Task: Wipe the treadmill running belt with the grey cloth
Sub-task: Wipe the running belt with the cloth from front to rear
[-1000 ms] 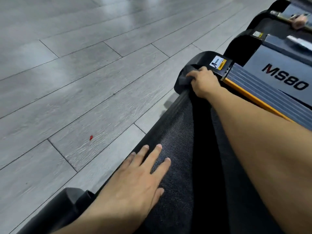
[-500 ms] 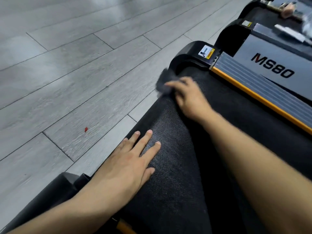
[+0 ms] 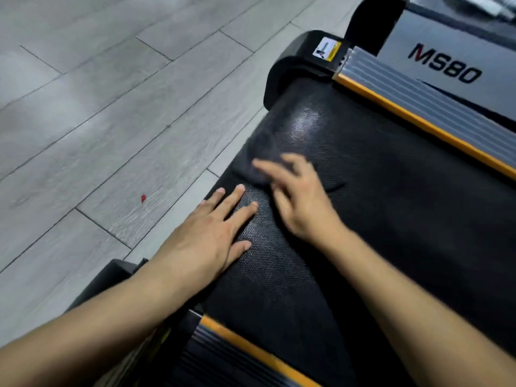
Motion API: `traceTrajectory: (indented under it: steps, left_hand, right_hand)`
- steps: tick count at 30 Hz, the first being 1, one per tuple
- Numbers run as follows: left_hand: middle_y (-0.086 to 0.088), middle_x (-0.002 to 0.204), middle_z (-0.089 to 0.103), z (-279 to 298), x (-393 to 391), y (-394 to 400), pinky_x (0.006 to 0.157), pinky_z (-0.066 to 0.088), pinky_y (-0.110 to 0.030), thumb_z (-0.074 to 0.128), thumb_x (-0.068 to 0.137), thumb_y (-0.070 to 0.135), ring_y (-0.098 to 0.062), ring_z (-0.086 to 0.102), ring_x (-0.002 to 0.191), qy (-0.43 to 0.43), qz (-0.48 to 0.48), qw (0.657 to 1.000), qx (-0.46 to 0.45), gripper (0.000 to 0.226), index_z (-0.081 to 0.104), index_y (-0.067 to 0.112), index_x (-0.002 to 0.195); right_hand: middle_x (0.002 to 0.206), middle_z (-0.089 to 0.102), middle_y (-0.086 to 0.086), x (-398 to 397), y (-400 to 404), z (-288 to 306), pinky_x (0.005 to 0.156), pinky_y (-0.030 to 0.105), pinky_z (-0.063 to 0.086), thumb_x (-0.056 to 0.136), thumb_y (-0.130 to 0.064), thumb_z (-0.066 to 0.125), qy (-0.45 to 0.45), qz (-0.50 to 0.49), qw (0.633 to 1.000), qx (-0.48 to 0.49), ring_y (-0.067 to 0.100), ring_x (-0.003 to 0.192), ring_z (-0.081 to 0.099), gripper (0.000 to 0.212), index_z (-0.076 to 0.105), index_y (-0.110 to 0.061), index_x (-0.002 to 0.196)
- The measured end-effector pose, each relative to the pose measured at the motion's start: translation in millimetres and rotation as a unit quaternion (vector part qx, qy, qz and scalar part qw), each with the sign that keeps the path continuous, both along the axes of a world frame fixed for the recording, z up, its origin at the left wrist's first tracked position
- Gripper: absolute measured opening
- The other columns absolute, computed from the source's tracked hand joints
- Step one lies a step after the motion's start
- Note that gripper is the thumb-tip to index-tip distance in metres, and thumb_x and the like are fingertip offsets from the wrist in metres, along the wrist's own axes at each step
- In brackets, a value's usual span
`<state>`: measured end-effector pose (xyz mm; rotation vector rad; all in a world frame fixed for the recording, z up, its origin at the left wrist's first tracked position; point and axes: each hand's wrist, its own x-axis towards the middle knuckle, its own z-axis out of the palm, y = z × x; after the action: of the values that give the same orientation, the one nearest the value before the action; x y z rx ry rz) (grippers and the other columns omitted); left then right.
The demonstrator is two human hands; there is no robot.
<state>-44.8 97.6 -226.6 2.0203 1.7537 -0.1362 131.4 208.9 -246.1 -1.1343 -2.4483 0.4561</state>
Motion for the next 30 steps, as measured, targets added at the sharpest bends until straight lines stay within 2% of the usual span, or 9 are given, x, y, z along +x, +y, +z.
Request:
traceTrajectory:
  steps: [2, 5, 10, 12, 15, 20, 24, 27, 30]
  left_hand:
    - [-0.001, 0.17, -0.013, 2.8, 1.2, -0.3, 0.128, 0.006, -0.038, 0.037, 0.103, 0.053, -0.027, -0.004, 0.158, -0.005, 0.006, 1.0, -0.013, 0.069, 0.004, 0.034, 0.161]
    - [-0.002, 0.17, -0.014, -1.5, -1.4, -0.5, 0.128, 0.007, -0.04, 0.036, 0.101, 0.055, -0.028, -0.004, 0.158, -0.007, 0.002, 1.0, 0.005, 0.07, 0.004, 0.035, 0.16]
    - [-0.001, 0.171, -0.008, -1.9, -5.1, -0.7, 0.128, 0.008, -0.039, 0.038, 0.099, 0.056, -0.028, 0.001, 0.158, -0.034, 0.003, 0.999, 0.008, 0.071, 0.01, 0.035, 0.161]
    - [-0.004, 0.171, -0.001, -3.1, -8.4, -0.4, 0.127, 0.015, -0.045, 0.04, 0.097, 0.057, -0.032, 0.008, 0.157, -0.044, -0.003, 0.999, 0.018, 0.072, 0.017, 0.032, 0.16]
    - [-0.009, 0.171, 0.006, -5.2, -9.4, -2.1, 0.127, 0.016, -0.046, 0.046, 0.097, 0.052, -0.037, 0.013, 0.155, -0.051, 0.001, 0.998, 0.026, 0.071, 0.023, 0.028, 0.16]
    - [-0.013, 0.17, 0.009, 3.6, -5.6, 0.5, 0.127, 0.011, -0.042, 0.055, 0.097, 0.046, -0.04, 0.015, 0.154, -0.053, 0.002, 0.998, 0.024, 0.071, 0.027, 0.023, 0.159]
    - [-0.015, 0.169, 0.012, 11.9, -4.0, -0.2, 0.125, 0.014, -0.041, 0.061, 0.096, 0.04, -0.04, 0.019, 0.153, -0.061, 0.015, 0.998, 0.022, 0.071, 0.033, 0.015, 0.156]
    - [-0.014, 0.169, 0.013, 18.2, -0.8, -0.6, 0.124, 0.014, -0.038, 0.064, 0.095, 0.038, -0.037, 0.019, 0.154, -0.072, 0.025, 0.997, 0.012, 0.07, 0.035, 0.018, 0.156]
    - [-0.012, 0.169, 0.012, 20.2, -1.0, 0.2, 0.125, 0.015, -0.039, 0.066, 0.094, 0.038, -0.036, 0.019, 0.154, -0.08, 0.034, 0.996, 0.002, 0.07, 0.035, 0.022, 0.156]
  right_hand:
    - [0.135, 0.048, 0.009, 9.0, -31.6, -0.1, 0.107, 0.034, 0.039, 0.092, -0.016, 0.053, -0.007, 0.019, 1.0, -0.013, 0.022, 0.117, 0.049, 0.051, 0.054, -0.03, 0.141]
    - [0.132, 0.051, 0.014, 38.6, 1.6, -3.9, 0.106, 0.038, 0.042, 0.086, -0.011, 0.052, -0.031, 0.005, 0.999, 0.009, 0.029, 0.116, 0.051, 0.057, 0.055, -0.029, 0.14]
    - [0.124, 0.051, 0.027, 149.3, 103.2, -2.4, 0.103, 0.037, 0.041, 0.083, -0.014, 0.042, -0.035, -0.299, 0.953, 0.024, 0.045, 0.109, 0.053, 0.056, 0.058, -0.022, 0.136]
    - [0.126, 0.049, 0.029, 170.8, 114.5, -0.4, 0.104, 0.034, 0.038, 0.088, -0.018, 0.039, -0.053, -0.346, 0.937, 0.0, 0.046, 0.112, 0.052, 0.053, 0.057, -0.021, 0.138]
    - [0.127, 0.049, 0.026, 148.9, 89.2, -2.1, 0.106, 0.031, 0.036, 0.088, -0.016, 0.042, -0.045, -0.325, 0.944, -0.001, 0.041, 0.115, 0.052, 0.052, 0.059, -0.023, 0.136]
    - [0.119, 0.055, 0.021, 60.6, -54.4, -7.0, 0.098, 0.041, 0.045, 0.08, -0.008, 0.052, 0.003, -0.1, 0.995, 0.01, 0.035, 0.106, 0.055, 0.054, 0.064, -0.02, 0.131]
    - [0.131, 0.052, 0.016, 42.1, -123.0, 0.3, 0.098, 0.041, 0.043, 0.09, -0.015, 0.05, -0.024, -0.029, 0.999, -0.02, 0.033, 0.111, 0.052, 0.052, 0.054, -0.025, 0.141]
    - [0.13, 0.054, 0.016, 73.0, -105.9, 3.2, 0.098, 0.042, 0.045, 0.088, -0.016, 0.049, -0.041, -0.058, 0.997, -0.001, 0.034, 0.109, 0.054, 0.053, 0.055, -0.027, 0.14]
    - [0.131, 0.053, 0.016, 142.6, -93.1, -1.3, 0.101, 0.043, 0.045, 0.079, -0.014, 0.049, -0.042, -0.247, 0.968, 0.002, 0.036, 0.113, 0.053, 0.063, 0.055, -0.029, 0.14]
